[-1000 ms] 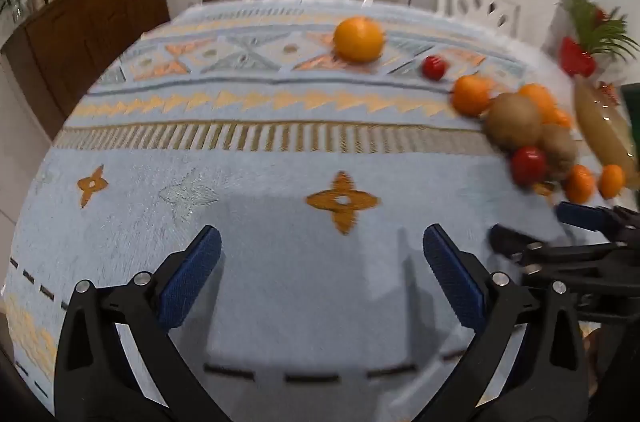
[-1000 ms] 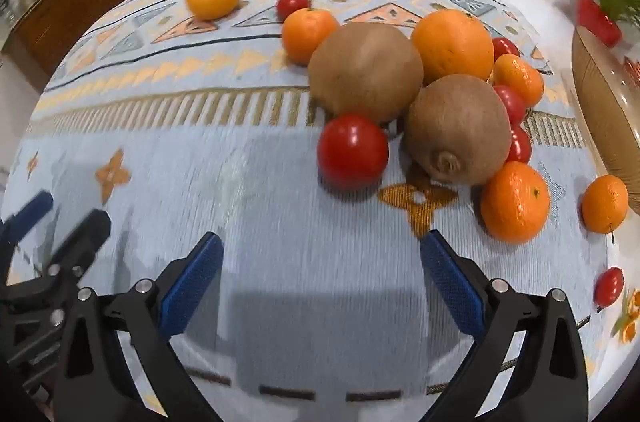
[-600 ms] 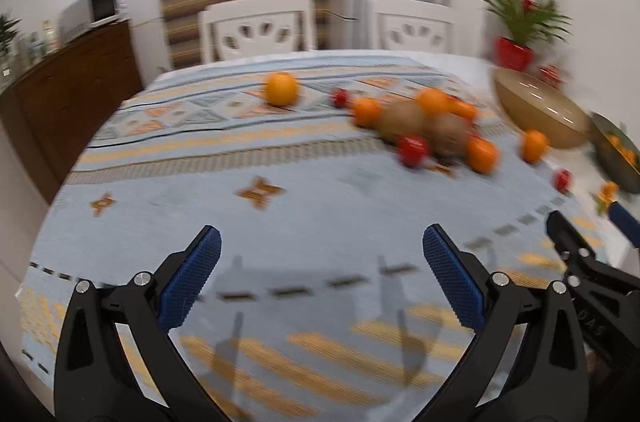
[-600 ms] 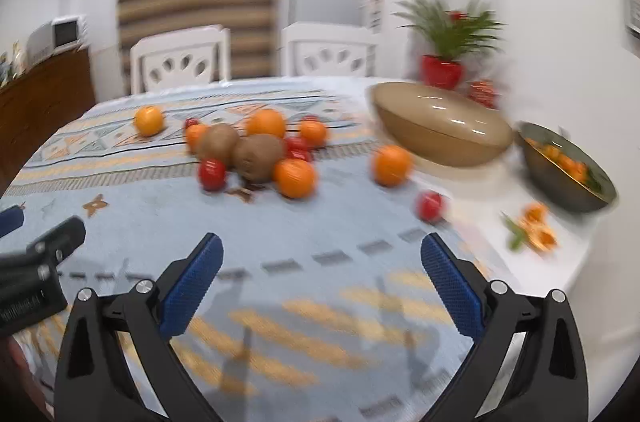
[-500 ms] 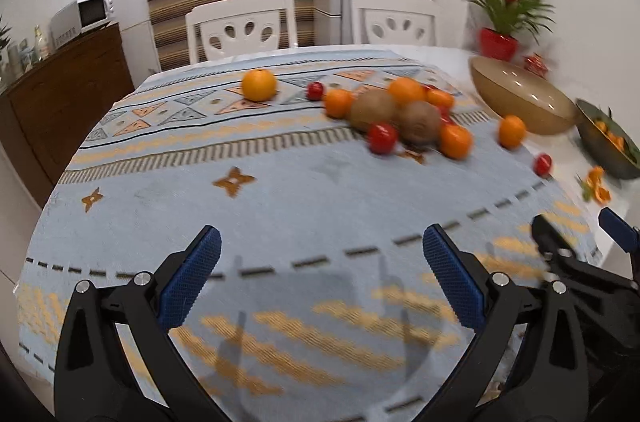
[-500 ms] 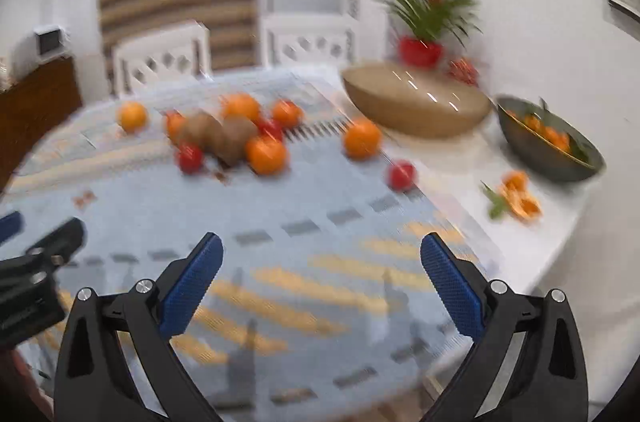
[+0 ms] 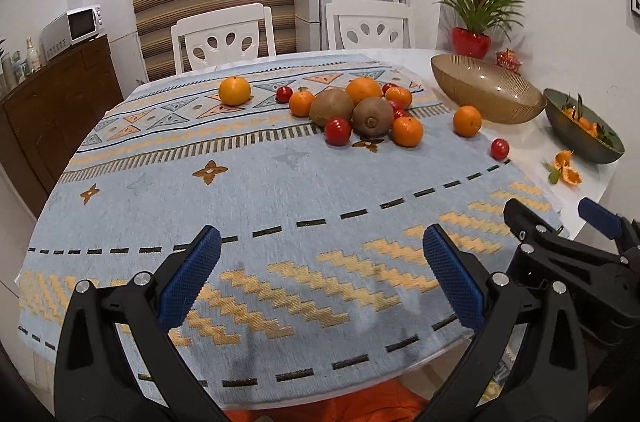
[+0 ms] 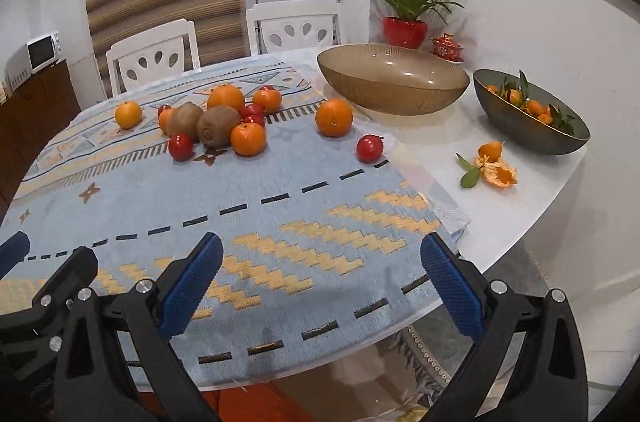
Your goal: Organize fruits
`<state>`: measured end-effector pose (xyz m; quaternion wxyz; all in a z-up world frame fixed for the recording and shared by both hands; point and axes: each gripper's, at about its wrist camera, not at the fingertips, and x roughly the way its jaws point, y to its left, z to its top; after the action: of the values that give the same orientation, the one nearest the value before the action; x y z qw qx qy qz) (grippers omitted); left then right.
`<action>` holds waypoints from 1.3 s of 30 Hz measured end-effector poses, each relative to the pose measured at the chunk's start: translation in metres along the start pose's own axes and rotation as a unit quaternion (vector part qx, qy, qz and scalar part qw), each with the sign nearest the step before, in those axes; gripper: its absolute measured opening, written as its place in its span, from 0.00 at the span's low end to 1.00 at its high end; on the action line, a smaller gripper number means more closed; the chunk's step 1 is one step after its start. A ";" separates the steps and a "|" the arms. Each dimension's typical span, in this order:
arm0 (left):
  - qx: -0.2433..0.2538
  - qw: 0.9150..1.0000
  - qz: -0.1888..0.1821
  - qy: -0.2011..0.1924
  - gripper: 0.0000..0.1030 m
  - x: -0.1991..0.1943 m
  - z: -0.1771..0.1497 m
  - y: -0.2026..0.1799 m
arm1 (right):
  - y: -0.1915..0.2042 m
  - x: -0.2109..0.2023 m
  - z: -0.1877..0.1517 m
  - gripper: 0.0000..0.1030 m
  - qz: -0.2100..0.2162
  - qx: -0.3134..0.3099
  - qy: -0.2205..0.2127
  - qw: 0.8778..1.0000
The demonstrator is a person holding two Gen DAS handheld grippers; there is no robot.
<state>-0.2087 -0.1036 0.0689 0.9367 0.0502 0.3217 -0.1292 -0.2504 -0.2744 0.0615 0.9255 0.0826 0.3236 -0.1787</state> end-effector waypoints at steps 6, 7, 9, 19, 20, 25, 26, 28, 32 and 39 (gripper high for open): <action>0.008 1.000 -0.003 0.001 0.97 0.000 -0.002 -0.007 | -0.006 -0.004 0.000 0.95 -0.006 0.016 -0.002 1.000; 0.008 1.000 -0.003 0.002 0.97 0.001 -0.002 -0.008 | -0.006 -0.004 0.000 0.95 -0.011 0.015 -0.003 1.000; 0.008 1.000 -0.004 0.004 0.97 0.002 -0.002 -0.008 | -0.004 -0.004 0.000 0.95 -0.022 0.007 -0.006 1.000; 0.008 1.000 0.009 0.007 0.97 0.015 0.000 -0.006 | -0.001 0.004 0.003 0.95 -0.020 0.004 0.000 1.000; 0.007 1.000 0.009 0.009 0.97 0.017 0.001 -0.005 | 0.000 0.005 0.004 0.95 -0.018 0.003 0.001 1.000; 0.004 1.000 0.021 0.010 0.97 0.022 0.009 0.001 | 0.006 0.007 0.012 0.95 -0.015 -0.007 -0.001 1.000; 0.002 1.000 0.020 0.010 0.97 0.024 0.011 0.002 | 0.007 0.008 0.014 0.95 -0.013 -0.008 -0.002 1.000; -0.002 1.000 0.020 0.011 0.97 0.027 0.014 0.004 | 0.009 0.011 0.016 0.95 -0.010 -0.009 -0.001 1.000; -0.005 1.000 0.021 0.020 0.97 0.036 0.017 0.005 | 0.010 0.022 0.020 0.95 -0.002 -0.010 0.012 1.000; -0.010 0.999 0.014 0.032 0.97 0.050 0.020 0.001 | 0.006 0.034 0.023 0.95 0.001 -0.007 0.024 1.000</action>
<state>-0.1589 -0.1169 0.0542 0.9280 0.0494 0.3522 -0.1113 -0.2102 -0.2848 0.0578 0.9183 0.0807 0.3466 -0.1733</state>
